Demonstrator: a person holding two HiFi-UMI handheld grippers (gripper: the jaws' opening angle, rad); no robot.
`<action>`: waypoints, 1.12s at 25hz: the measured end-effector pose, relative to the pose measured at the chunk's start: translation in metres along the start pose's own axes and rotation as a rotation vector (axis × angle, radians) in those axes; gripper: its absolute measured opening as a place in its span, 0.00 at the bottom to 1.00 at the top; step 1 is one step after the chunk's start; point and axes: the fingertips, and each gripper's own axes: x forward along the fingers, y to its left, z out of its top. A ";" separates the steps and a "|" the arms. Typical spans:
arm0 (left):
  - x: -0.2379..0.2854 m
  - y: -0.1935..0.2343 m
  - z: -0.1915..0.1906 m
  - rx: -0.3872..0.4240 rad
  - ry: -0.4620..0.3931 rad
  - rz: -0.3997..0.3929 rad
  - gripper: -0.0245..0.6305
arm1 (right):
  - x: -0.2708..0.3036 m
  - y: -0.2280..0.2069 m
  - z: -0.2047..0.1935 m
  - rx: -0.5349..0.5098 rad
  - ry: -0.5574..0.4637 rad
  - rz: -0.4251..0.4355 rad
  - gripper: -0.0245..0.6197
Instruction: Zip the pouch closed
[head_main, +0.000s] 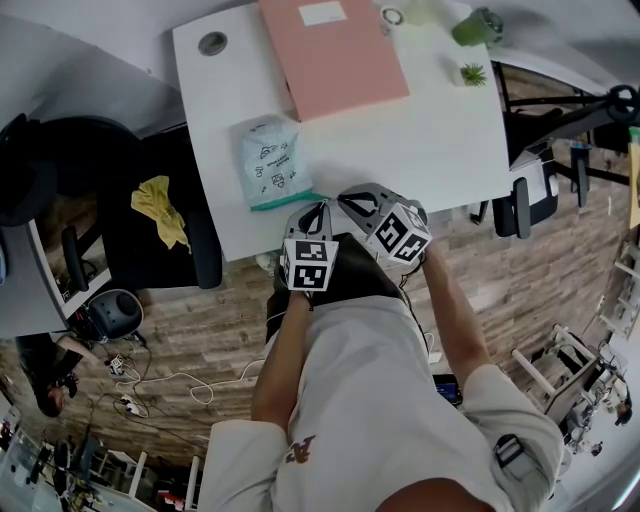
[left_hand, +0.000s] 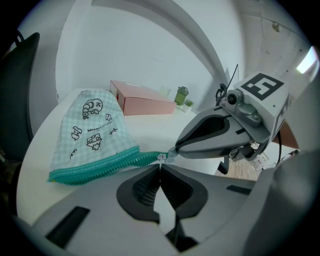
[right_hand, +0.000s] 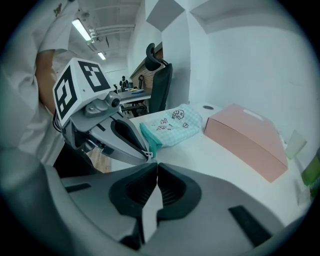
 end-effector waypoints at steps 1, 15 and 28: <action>0.000 0.002 0.000 -0.008 0.000 0.005 0.03 | 0.000 0.000 -0.001 -0.003 0.005 -0.003 0.05; -0.005 0.014 -0.002 0.001 0.012 0.053 0.03 | 0.000 -0.001 -0.003 -0.012 0.024 -0.025 0.05; -0.009 0.023 -0.004 -0.012 0.018 0.032 0.03 | 0.003 -0.009 -0.009 0.004 0.070 -0.082 0.05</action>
